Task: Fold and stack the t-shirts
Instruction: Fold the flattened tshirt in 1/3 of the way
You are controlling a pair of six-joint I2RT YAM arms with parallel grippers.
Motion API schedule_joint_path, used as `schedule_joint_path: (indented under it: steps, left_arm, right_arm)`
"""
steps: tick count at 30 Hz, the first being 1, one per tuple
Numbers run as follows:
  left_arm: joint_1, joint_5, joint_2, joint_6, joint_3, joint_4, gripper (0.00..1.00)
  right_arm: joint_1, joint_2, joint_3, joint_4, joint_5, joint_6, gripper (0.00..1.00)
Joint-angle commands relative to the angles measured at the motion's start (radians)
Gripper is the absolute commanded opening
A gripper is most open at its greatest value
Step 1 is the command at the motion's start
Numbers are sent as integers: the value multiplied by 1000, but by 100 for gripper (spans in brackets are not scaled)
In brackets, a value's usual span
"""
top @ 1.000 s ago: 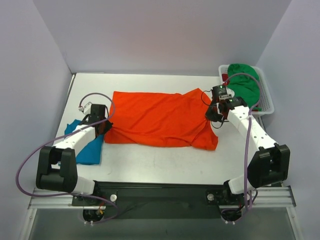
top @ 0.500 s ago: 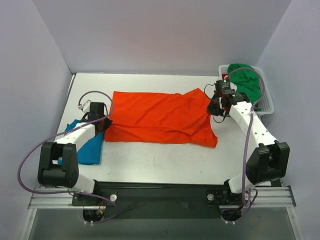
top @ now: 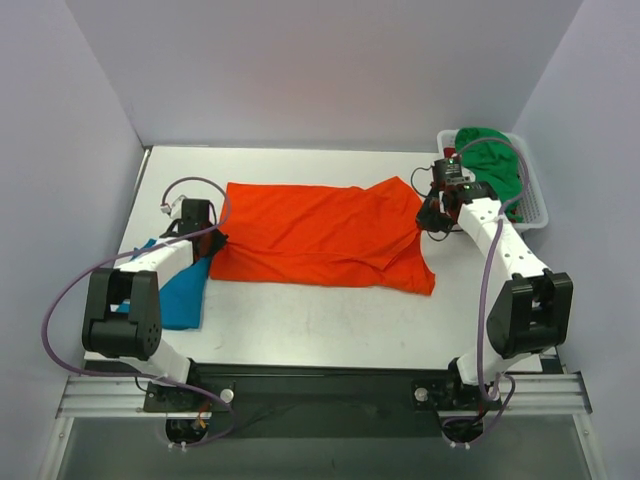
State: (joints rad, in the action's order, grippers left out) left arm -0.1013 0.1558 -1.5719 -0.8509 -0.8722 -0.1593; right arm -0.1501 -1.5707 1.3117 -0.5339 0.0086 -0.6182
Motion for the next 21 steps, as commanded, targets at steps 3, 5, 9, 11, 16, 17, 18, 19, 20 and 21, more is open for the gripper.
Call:
schedule_joint_path:
  steps: [3,5,9,11,16,17,18,19,20,21]
  left_arm:
    - [25,-30,-20,24,-47,49,17]
    - [29,-39,-22,30,-45,52,26]
    - [32,-58,-2,50,-34,67,62]
    - [32,-56,16,52,-13,66,80]
    - [34,-30,110,52,61,52,83]
    - [32,-27,137,49,94,53,84]
    - [32,-24,151,47,110,52,83]
    - [34,-7,164,46,130,52,84]
    - [32,10,176,41,162,53,84]
    - [35,24,188,33,179,56,83]
  right_arm:
    - [23,-49,35,5,-1,18,0]
    - [32,-66,47,9,-36,18,0]
    - [52,-139,83,26,-93,38,17]
    - [63,-166,98,26,-122,44,35]
    - [63,-120,37,32,-119,22,58]
    - [63,-92,23,32,-119,17,59]
    - [61,-77,3,34,-119,11,59]
    - [61,-57,-44,40,-119,2,59]
    - [60,-37,-77,51,-122,-14,59]
    - [58,6,-106,73,-128,-21,60]
